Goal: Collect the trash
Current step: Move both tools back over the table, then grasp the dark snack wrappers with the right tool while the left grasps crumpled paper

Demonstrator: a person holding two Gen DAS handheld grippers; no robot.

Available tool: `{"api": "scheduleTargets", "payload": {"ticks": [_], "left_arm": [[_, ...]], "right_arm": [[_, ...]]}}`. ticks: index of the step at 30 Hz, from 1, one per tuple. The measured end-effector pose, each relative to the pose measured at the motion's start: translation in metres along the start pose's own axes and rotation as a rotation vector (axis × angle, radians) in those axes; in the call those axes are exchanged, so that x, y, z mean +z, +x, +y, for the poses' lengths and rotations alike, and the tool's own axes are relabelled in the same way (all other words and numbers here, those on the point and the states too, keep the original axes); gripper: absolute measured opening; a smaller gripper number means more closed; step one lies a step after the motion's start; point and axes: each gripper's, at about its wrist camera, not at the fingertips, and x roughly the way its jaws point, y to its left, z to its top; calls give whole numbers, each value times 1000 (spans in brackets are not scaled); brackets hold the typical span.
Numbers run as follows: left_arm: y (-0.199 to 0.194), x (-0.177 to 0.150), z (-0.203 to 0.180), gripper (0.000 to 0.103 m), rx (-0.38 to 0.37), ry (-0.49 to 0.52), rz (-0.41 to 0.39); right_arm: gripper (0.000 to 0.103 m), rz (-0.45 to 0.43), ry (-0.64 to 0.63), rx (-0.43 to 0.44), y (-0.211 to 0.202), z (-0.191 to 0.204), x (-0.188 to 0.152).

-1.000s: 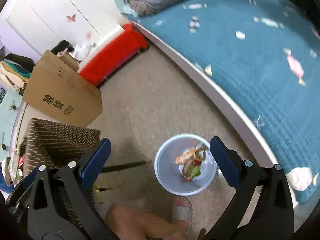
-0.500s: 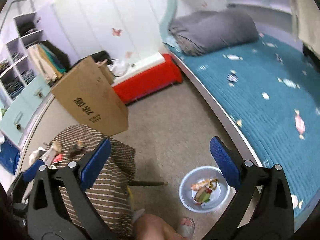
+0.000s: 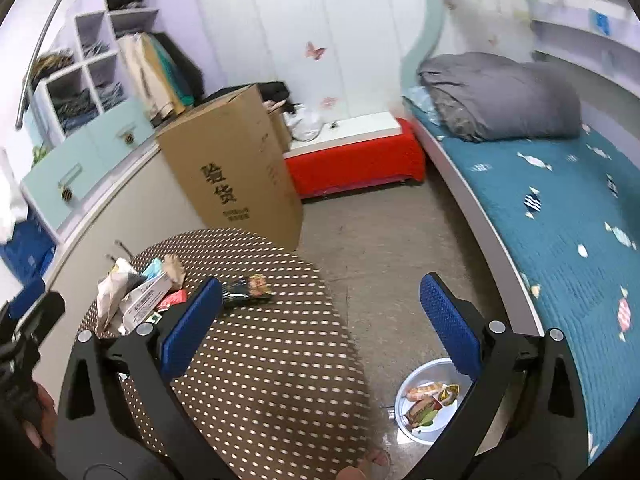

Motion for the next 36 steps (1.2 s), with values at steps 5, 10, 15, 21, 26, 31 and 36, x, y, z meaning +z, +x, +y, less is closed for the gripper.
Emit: {"api": "scheduleTargets", "payload": {"ticks": [5,10,15,21,26,31,36], "left_arm": [[26,-6,45,96,68,-64,48],[61,-13,71,96,102,-79,117],[96,-18,77,96,85,-61,210],[122,-29,91,44,6,-135,308],[114,-35,100,35,-9,-146,278],[98,-40,111,29,-10,-165,241],[73,-40,111,28,-19,-186,184]], "right_arm": [[97,34,-42,17,23,22,-4],[97,92,-90,17,51,35,-13],[97,154,-125,10,81,45,-20],[97,247,-193,27,129,72,-25],[97,306,-258,0,172,95,-31],[71,299,-334,-25,178,109,-34],[56,289,-306,35,159,103,-35]]}}
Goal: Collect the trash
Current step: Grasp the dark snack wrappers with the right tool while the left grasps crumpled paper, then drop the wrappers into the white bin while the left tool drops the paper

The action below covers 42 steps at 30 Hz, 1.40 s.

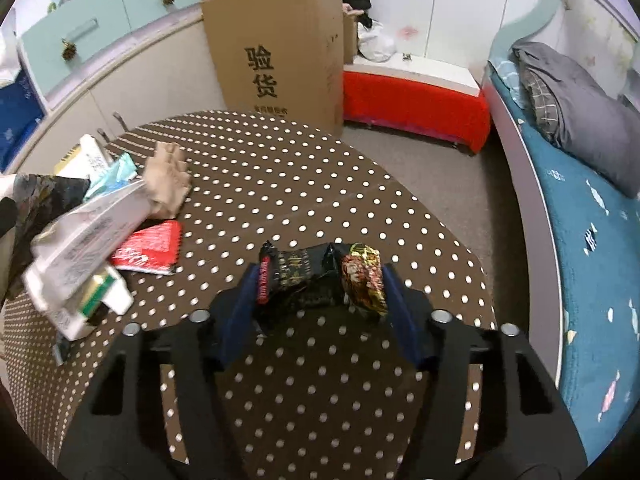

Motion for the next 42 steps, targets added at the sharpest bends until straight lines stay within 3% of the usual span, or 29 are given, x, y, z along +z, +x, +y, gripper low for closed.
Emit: {"api": "scheduleTargets", "payload": {"ticks": [15,26,34,42], "left_arm": [[-68,-18,0,27,-25,2,-100],[-111,-13,-22,27,-81,30,-186],[-119,1,-82,27,-244,79,-200],[-89,5,-189,27,-475,138,-115]], "right_arm": [[40,-36,38,118,-42,-13,-39],[39,-101,66,184,-69,-22,-46],[39,-228,162,208,-130,-67,-47],[39,-288,329,100,-174,-165,-73]]}}
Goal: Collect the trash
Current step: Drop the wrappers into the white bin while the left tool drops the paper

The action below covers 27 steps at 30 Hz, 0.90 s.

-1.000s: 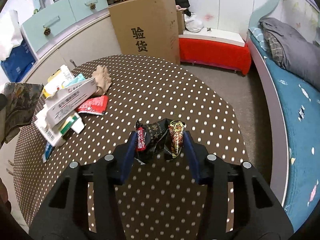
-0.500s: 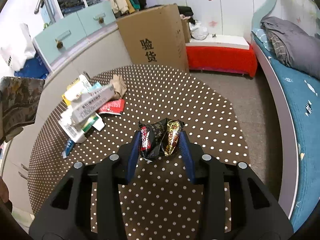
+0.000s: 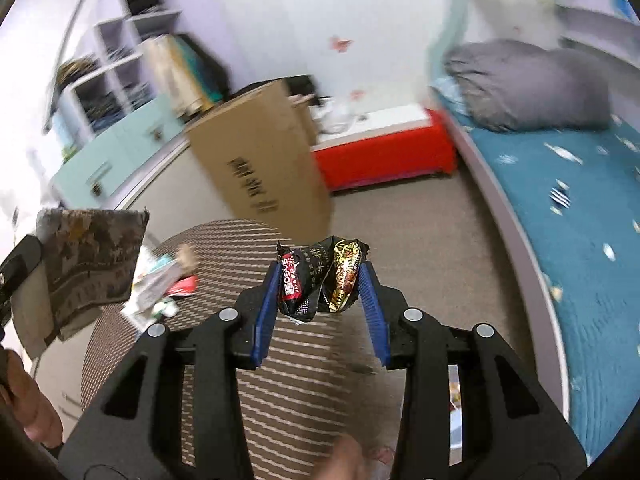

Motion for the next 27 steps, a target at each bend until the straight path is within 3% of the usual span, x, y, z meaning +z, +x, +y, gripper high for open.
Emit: {"api": "scheduleTargets", "payload": {"ticks": [2,8,15,21,22,26,27], "left_arm": [[33,-5,-25,27,-68,0,56],[123,-44,-82,27,-158,14,249],[220,-108,-100,27,-144,13,496],[265,-136,-102,31,-89,73,598],[271,-137,-103,35,-75,89,607],[284,-142,-101,88,-28,142,621],[286,-140,-100,90,-3,157,615]], "right_arm": [[39,1,66,-50,-7,-38,-6],[39,94,226,-165,7,-127,-52],[39,221,390,-201,48,-190,-107],[42,280,455,-209,75,-214,-128],[49,289,465,-215,79,-216,-132],[71,297,528,-232,90,-231,-144],[82,297,554,-221,92,-234,-148]]}}
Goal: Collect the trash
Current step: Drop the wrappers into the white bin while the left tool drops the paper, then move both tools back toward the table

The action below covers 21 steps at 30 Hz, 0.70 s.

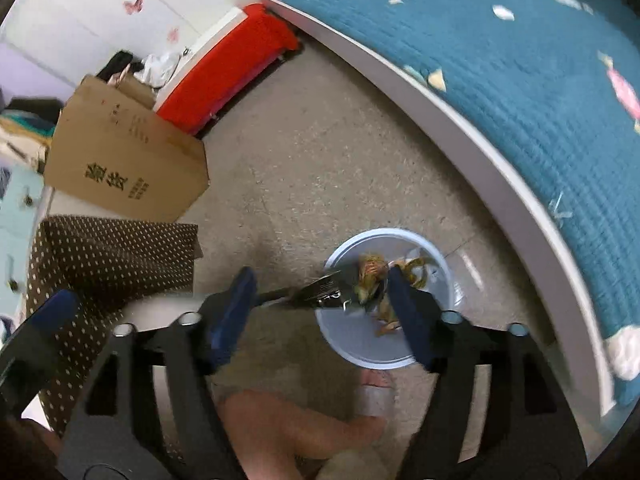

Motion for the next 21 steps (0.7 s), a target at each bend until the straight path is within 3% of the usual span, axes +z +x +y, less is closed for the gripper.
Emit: {"api": "scheduleTargets", "payload": {"ticks": [4,13,21], "left_arm": [[-5,2,7,90,8,-24,-4],[-54,2,3,93,29,-6,-136],[-131,-4,7,95,102,30,-314]], "right_arm": [[97,-5,49,-10,0,-11,-4],[97,-96,32,-69,-41,-1,-6],[97,-238,-71,-61,-105,54,-8]]}}
